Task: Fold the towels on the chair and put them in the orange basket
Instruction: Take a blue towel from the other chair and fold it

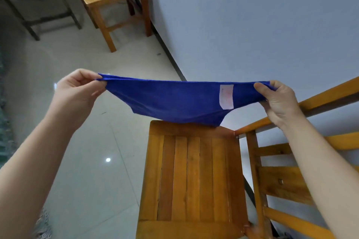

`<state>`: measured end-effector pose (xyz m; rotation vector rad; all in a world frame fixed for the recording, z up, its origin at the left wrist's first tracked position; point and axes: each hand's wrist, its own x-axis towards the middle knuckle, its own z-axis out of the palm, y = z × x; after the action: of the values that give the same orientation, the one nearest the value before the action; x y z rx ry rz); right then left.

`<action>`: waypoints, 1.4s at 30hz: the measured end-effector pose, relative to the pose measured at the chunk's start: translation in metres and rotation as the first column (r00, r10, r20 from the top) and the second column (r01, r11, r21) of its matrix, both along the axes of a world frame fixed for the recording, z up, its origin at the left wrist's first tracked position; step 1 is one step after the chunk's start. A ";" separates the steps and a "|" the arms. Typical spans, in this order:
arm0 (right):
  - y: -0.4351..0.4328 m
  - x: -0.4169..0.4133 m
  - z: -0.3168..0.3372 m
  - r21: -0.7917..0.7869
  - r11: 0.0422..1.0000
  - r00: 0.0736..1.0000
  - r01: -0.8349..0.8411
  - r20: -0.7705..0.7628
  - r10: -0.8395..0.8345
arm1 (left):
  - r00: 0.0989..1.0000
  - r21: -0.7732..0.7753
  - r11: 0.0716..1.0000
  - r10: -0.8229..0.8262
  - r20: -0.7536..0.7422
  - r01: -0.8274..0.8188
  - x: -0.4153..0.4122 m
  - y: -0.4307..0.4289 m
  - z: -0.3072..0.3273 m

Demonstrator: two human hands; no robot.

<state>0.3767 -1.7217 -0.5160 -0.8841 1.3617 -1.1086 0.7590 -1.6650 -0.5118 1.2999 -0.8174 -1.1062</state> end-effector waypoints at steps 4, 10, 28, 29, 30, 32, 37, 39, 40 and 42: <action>-0.013 0.012 0.009 -0.033 0.995 0.995 0.090 -0.032 -0.091 | 0.998 -0.012 0.998 0.058 -0.027 -0.059 -0.006 -0.020 0.006; -0.011 0.015 0.028 -0.065 0.989 0.991 0.136 0.026 -0.134 | 0.995 -0.050 0.999 -0.014 -0.100 0.009 -0.010 -0.021 0.023; 0.220 -0.035 -0.140 0.770 0.638 0.897 -0.025 -0.264 0.354 | 0.994 0.736 0.677 0.057 -0.096 0.032 -0.029 0.197 -0.145; 0.225 -0.033 -0.145 0.788 0.616 0.898 -0.003 -0.268 0.348 | 0.995 0.758 0.652 0.064 -0.076 0.016 -0.033 0.204 -0.153; 0.229 -0.032 -0.149 0.801 0.599 0.895 0.012 -0.276 0.350 | 0.996 0.776 0.630 0.075 -0.057 -0.003 -0.037 0.210 -0.160; 0.234 -0.031 -0.155 0.800 0.598 0.889 0.044 -0.305 0.342 | 0.994 0.803 0.594 0.103 -0.022 -0.044 -0.042 0.217 -0.168; 0.236 -0.027 -0.163 0.794 0.605 0.892 0.060 -0.315 0.324 | 0.997 0.822 0.567 0.078 0.013 -0.054 -0.045 0.218 -0.177; 0.232 -0.027 -0.165 0.785 0.618 0.895 0.041 -0.303 0.326 | 0.998 0.817 0.576 0.055 0.013 -0.043 -0.046 0.211 -0.179; 0.229 -0.027 -0.165 0.778 0.628 0.899 0.032 -0.296 0.321 | 0.999 0.812 0.582 0.052 0.014 -0.041 -0.046 0.207 -0.180; 0.223 -0.030 -0.169 0.757 0.653 0.915 0.014 -0.273 0.298 | 0.998 0.797 0.603 0.061 0.002 -0.038 -0.047 0.198 -0.182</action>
<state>0.3472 -1.4990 -0.6848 -0.5655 1.8279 -0.1545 0.7115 -1.4674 -0.6940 2.0301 -0.2128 -1.5211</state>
